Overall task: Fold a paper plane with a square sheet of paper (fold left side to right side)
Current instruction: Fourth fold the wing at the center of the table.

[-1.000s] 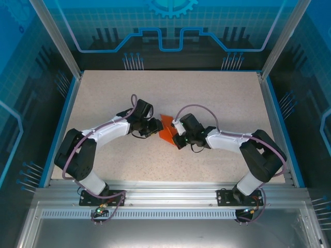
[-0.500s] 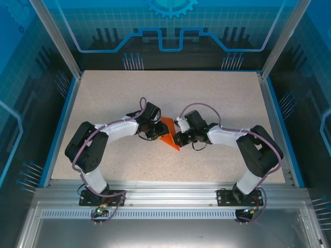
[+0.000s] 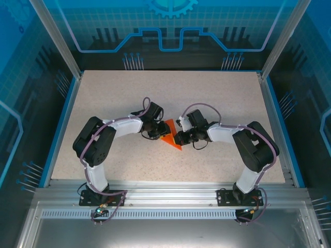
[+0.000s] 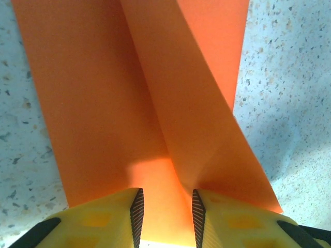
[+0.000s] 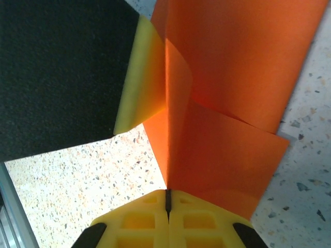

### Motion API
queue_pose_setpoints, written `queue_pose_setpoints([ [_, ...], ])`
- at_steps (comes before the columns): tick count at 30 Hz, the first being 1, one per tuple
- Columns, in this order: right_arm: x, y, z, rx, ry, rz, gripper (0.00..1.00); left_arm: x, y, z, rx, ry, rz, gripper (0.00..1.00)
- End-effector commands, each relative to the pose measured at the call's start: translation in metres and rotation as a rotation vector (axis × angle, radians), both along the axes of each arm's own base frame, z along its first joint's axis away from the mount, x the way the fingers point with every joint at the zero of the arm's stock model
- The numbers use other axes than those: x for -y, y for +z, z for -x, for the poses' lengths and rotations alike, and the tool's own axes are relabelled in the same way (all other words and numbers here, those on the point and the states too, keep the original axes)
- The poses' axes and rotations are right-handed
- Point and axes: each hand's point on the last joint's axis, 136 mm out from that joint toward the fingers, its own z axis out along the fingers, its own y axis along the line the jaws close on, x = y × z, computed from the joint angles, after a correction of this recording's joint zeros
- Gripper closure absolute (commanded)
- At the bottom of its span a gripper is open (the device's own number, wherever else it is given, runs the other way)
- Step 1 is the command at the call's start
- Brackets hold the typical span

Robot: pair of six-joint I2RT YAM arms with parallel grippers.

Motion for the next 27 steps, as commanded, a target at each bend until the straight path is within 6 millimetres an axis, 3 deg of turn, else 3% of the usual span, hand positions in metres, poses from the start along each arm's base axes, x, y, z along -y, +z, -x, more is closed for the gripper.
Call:
queue_pose_setpoints([
  [1,0.001,0.002,-0.005,-0.032,-0.019,-0.025,0.99,0.009,0.001,-0.005,-0.008,0.007,0.021,0.65],
  [5,0.002,0.004,-0.006,-0.023,-0.018,-0.020,0.93,0.009,-0.001,-0.006,-0.010,0.009,0.019,0.65],
  [11,0.014,0.015,-0.013,0.101,-0.026,0.082,0.66,0.009,0.001,-0.006,-0.006,0.007,0.020,0.65],
  [15,0.014,0.019,-0.014,0.182,0.001,0.172,0.55,0.010,0.003,-0.007,-0.004,0.005,0.023,0.65],
  [27,0.004,0.003,-0.012,0.253,0.065,0.368,0.51,0.011,0.008,-0.009,0.003,0.002,0.024,0.65],
])
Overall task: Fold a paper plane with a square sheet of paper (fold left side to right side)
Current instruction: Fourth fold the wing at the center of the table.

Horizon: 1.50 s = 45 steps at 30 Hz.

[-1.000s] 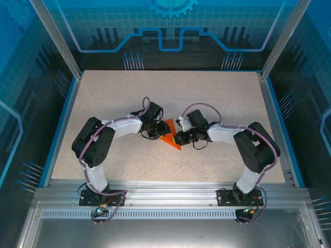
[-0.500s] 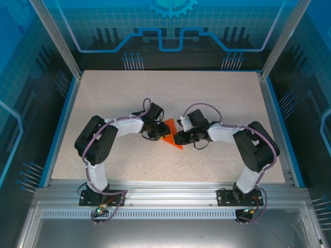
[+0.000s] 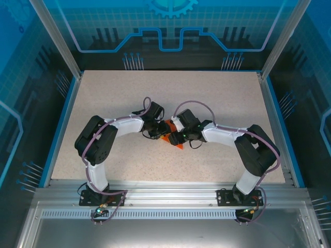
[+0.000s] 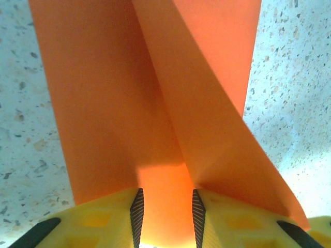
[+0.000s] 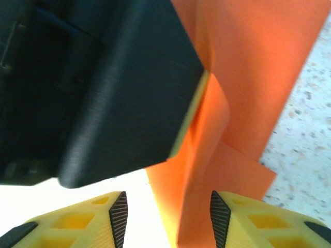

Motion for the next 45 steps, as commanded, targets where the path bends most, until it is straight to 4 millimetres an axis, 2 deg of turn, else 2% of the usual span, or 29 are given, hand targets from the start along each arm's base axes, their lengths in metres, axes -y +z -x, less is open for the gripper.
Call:
queue_pose_setpoints([
  [1,0.004,-0.011,0.001,0.007,0.014,0.094,0.52,0.008,0.010,-0.005,0.017,-0.014,0.021,0.65],
  [5,0.002,-0.017,0.006,-0.006,0.027,0.111,0.56,0.008,0.010,-0.005,0.015,-0.012,0.018,0.65],
  [12,0.007,-0.016,0.011,0.003,0.010,0.125,0.62,0.008,0.011,-0.006,0.017,-0.013,0.017,0.65],
  [23,0.006,-0.020,0.014,-0.038,0.000,0.089,0.88,0.007,0.013,-0.004,0.018,-0.014,0.018,0.65],
  [33,0.006,-0.020,0.015,-0.098,-0.007,0.002,0.90,0.000,0.028,0.003,0.048,-0.019,0.011,0.64],
  [45,0.008,-0.024,0.013,-0.133,-0.019,-0.029,0.90,0.013,0.016,-0.001,0.022,-0.044,0.021,0.68],
])
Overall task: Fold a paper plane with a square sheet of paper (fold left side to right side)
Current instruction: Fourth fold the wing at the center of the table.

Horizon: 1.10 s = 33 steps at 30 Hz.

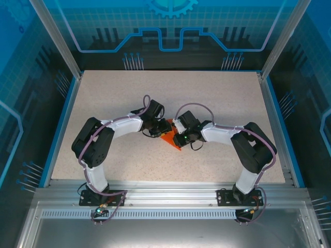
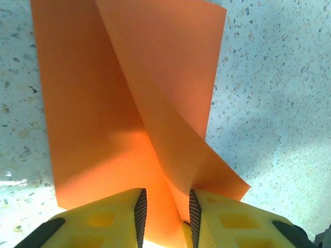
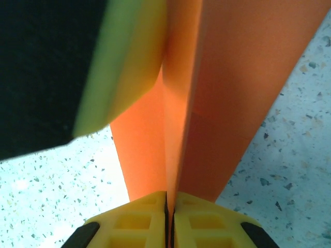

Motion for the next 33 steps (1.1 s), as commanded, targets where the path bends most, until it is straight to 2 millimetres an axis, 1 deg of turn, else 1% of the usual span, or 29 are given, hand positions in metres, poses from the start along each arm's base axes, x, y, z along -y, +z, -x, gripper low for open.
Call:
queue_pose_setpoints([
  [1,0.002,-0.005,0.003,-0.034,-0.009,-0.021,0.89,0.009,-0.005,0.000,-0.015,-0.037,0.002,0.68],
  [5,0.001,-0.006,0.003,-0.042,-0.006,-0.026,0.88,0.008,-0.017,0.000,-0.036,-0.034,-0.015,0.68],
  [8,0.001,-0.005,0.003,-0.047,-0.003,-0.036,0.86,0.007,-0.022,0.002,-0.047,-0.028,-0.021,0.67],
  [11,-0.001,0.001,0.003,-0.051,-0.001,-0.064,0.83,0.005,-0.025,0.004,-0.051,-0.025,-0.026,0.67],
  [15,0.000,0.014,-0.001,-0.059,-0.018,-0.130,0.76,0.004,-0.027,0.005,-0.057,-0.024,-0.034,0.67],
  [18,0.005,0.030,-0.007,-0.074,-0.042,-0.214,0.69,0.003,-0.026,0.006,-0.057,-0.022,-0.034,0.67],
  [20,0.007,0.043,-0.012,-0.089,-0.047,-0.287,0.63,0.003,-0.024,0.005,-0.051,-0.021,-0.032,0.67],
  [23,0.010,0.055,-0.022,-0.122,-0.068,-0.371,0.57,0.002,-0.023,0.005,-0.048,-0.021,-0.032,0.67],
  [25,0.011,0.056,-0.030,-0.150,-0.086,-0.408,0.57,0.003,-0.021,0.005,-0.044,-0.021,-0.029,0.67],
  [27,0.010,0.051,-0.035,-0.177,-0.100,-0.410,0.58,0.003,-0.021,0.005,-0.044,-0.021,-0.028,0.67],
  [33,-0.001,0.044,-0.047,-0.228,-0.118,-0.469,0.60,0.003,-0.019,0.005,-0.041,-0.023,-0.026,0.67],
])
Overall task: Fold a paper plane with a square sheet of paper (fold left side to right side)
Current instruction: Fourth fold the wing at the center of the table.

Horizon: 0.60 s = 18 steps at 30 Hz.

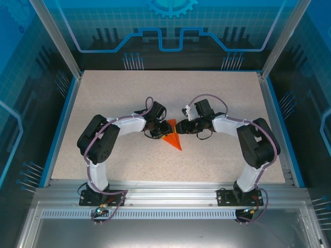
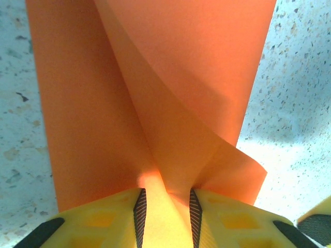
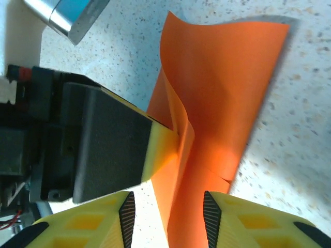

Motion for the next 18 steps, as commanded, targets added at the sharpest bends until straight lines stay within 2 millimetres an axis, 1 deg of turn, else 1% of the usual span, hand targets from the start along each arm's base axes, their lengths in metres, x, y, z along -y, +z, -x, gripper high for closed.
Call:
queue_pose_setpoints([
  [1,-0.009,0.004,-0.008,-0.043,-0.001,-0.069,0.62,0.000,0.002,0.005,0.000,-0.018,-0.002,0.67],
  [2,-0.008,-0.001,-0.008,-0.054,-0.005,-0.062,0.64,0.001,0.003,0.005,0.000,-0.019,0.000,0.68],
  [6,-0.005,-0.010,-0.009,-0.072,-0.020,-0.049,0.66,0.001,0.002,0.005,0.000,-0.020,-0.002,0.70],
  [10,-0.007,-0.013,-0.011,-0.084,-0.019,-0.060,0.68,0.001,0.002,0.005,-0.001,-0.020,-0.002,0.72],
  [18,-0.011,-0.018,-0.009,-0.110,-0.007,-0.076,0.68,0.001,0.001,0.004,-0.005,-0.020,-0.003,0.72],
])
